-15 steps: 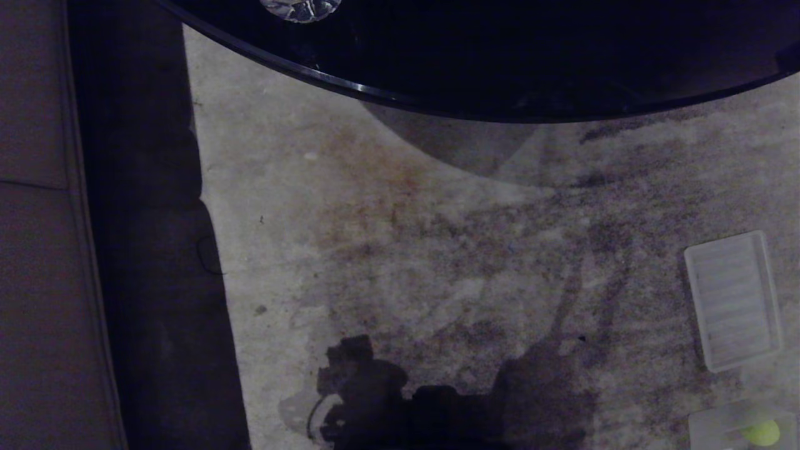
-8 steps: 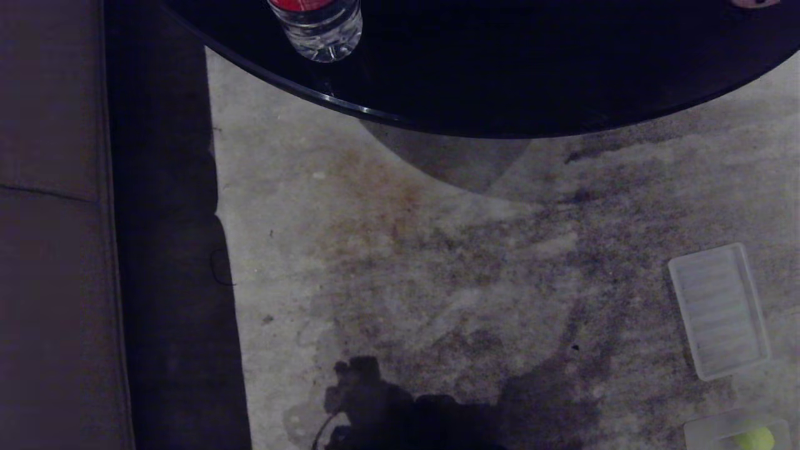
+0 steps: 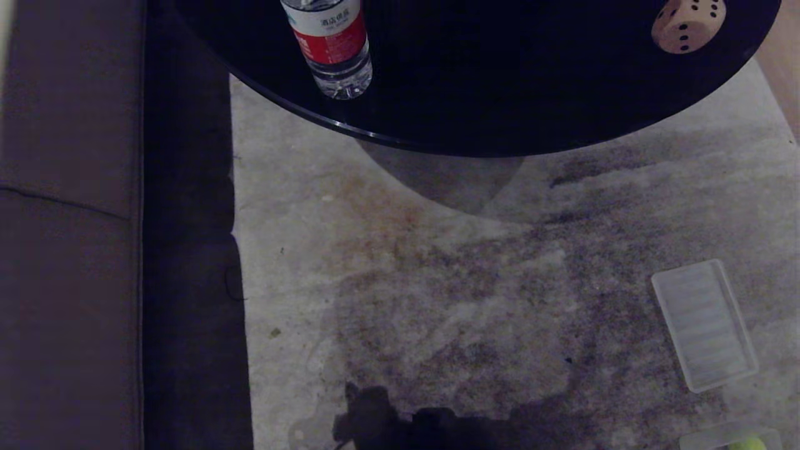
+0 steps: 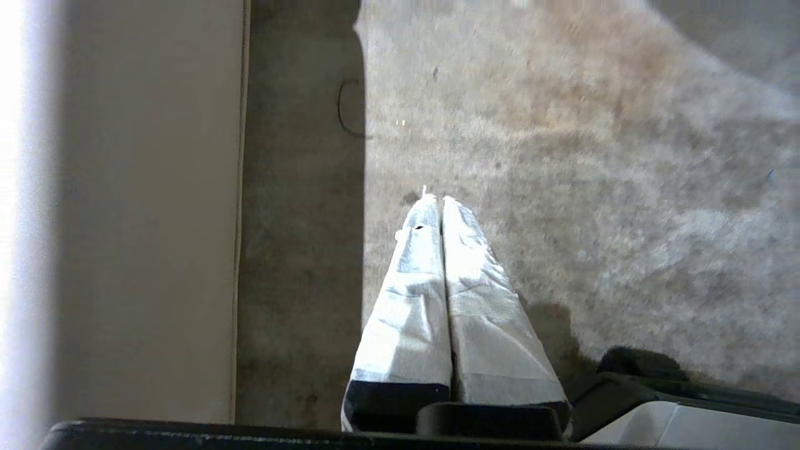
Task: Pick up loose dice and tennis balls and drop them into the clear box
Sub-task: Put the toys in the box
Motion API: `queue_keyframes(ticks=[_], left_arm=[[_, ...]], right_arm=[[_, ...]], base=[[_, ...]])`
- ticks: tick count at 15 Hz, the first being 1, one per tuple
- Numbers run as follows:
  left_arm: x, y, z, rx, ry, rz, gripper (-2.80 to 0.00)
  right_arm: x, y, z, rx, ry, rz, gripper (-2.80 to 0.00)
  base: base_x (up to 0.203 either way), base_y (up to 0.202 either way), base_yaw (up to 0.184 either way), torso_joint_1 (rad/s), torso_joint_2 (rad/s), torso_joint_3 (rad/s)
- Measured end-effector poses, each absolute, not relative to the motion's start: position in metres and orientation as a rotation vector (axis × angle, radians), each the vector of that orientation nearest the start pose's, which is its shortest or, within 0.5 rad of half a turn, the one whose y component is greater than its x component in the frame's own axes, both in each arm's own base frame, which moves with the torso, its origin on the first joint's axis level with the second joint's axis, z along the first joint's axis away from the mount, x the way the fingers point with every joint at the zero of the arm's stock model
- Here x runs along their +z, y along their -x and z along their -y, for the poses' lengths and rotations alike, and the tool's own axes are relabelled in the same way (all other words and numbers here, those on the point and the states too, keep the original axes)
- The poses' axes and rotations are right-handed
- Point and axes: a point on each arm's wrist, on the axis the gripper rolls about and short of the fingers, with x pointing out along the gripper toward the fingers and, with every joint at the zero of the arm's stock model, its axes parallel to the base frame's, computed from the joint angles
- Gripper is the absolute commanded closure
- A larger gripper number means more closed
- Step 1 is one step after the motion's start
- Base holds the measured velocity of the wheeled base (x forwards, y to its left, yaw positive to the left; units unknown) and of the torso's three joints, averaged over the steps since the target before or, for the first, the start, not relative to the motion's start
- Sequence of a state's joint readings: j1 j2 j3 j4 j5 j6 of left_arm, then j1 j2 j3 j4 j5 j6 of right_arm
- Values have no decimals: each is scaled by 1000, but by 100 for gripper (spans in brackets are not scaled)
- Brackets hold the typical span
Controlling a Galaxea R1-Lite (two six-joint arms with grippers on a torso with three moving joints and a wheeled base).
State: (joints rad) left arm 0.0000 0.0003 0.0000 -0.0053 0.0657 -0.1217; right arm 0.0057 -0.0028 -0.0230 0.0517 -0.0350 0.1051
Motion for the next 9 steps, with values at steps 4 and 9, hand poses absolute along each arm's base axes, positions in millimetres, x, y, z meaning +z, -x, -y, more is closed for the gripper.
queue_keyframes(ticks=[4,9], left_arm=[[76,23,-1,65,120,9,0],[76,23,-1,65,120,9,0]], right_arm=[[76,25,1,-31,-105,-25,0],[76,25,1,-31,-105,-25,0]], base=[[0,0,0,-1,-1,200],[0,0,0,3,1,202]])
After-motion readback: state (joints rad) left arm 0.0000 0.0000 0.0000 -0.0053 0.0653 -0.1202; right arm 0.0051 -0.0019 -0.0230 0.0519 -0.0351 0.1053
